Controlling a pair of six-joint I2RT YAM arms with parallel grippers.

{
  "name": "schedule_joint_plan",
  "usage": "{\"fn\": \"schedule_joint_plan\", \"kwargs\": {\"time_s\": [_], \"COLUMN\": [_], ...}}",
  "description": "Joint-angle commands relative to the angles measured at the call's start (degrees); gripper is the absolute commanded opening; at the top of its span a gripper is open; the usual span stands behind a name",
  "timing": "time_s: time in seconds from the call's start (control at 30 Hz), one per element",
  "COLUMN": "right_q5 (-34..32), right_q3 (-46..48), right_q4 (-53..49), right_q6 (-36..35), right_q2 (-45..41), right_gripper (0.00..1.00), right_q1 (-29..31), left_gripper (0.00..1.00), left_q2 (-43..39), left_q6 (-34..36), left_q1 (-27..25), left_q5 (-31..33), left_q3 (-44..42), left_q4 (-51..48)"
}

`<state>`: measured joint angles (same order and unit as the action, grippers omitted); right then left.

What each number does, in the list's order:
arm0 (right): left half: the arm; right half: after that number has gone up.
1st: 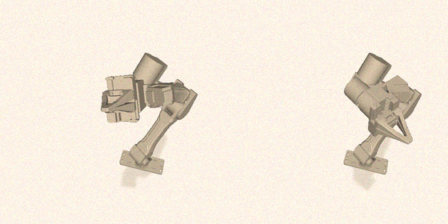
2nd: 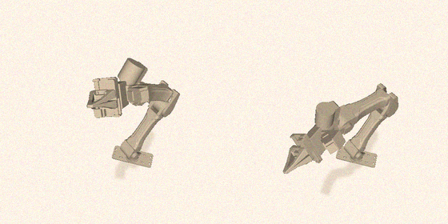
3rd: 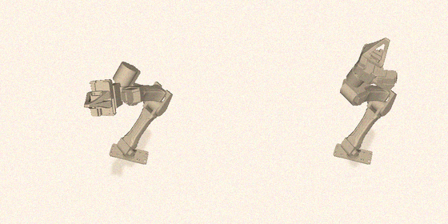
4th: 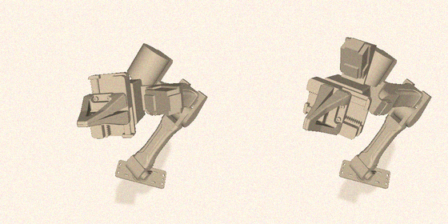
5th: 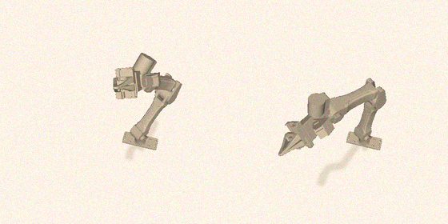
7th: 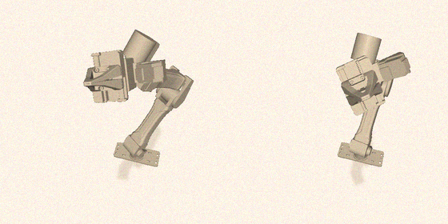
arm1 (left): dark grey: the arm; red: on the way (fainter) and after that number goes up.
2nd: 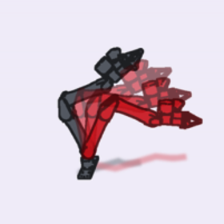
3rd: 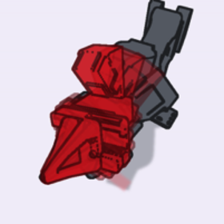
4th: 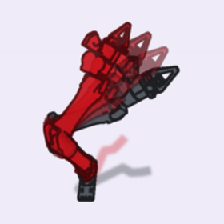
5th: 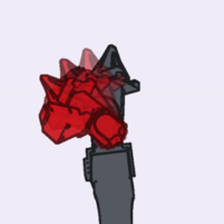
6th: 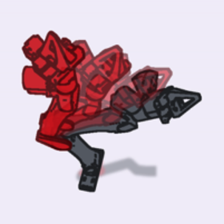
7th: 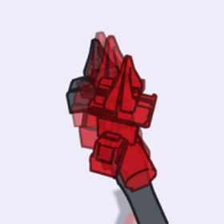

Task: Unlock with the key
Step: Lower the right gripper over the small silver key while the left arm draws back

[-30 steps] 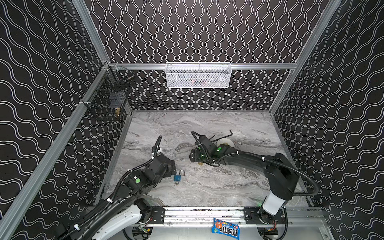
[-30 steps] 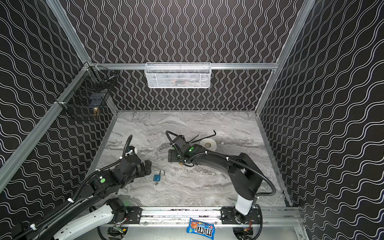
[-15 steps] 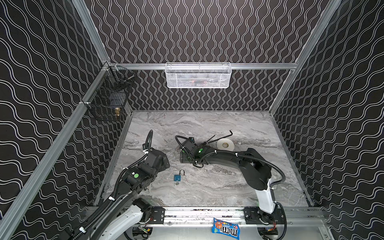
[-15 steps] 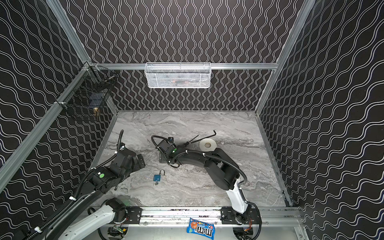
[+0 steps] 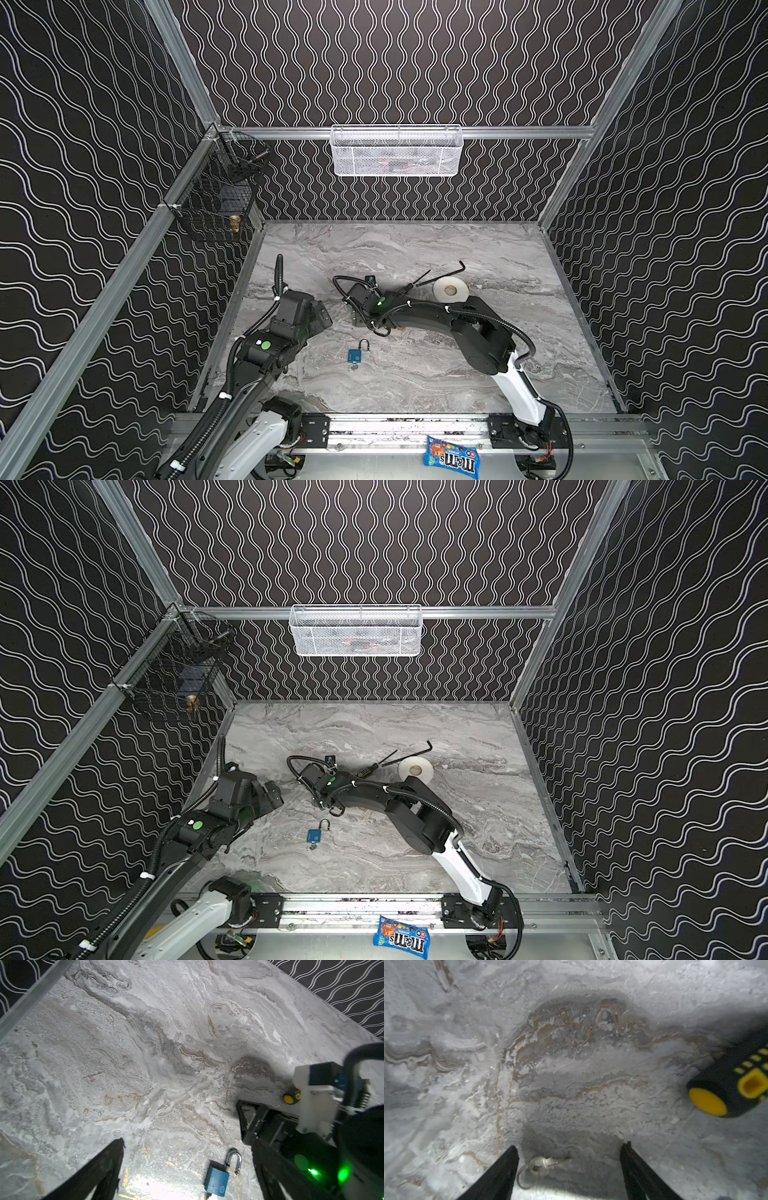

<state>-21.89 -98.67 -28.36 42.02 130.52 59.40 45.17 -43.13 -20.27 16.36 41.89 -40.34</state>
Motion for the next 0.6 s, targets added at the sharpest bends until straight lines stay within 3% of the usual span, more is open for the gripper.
{"fn": "schedule_joint_plan", "kwargs": {"time_s": [0.0,0.27,0.57], "right_q5": [-3.40,-6.23,-3.69], "right_q3": [-0.64,1.13,4.34], "right_q4": [-4.69,-8.80,-9.55], "right_q6": [0.30,0.53,-4.30], "right_q2": [0.92,-0.50,-4.07], "right_gripper": [0.79,0.76,0.70], "right_q1": [0.82,1.22,-0.13], "left_gripper": [0.99,0.99,0.99], "left_q2": [0.05,0.96,0.13], "left_q6": [0.30,0.18,-0.51], "left_q1": [0.26,0.23,0.39], "left_q5": [-0.98,-3.12,-4.93], "left_q3": [0.20,0.32,0.20], "left_q4": [0.70,1.09,0.67]}}
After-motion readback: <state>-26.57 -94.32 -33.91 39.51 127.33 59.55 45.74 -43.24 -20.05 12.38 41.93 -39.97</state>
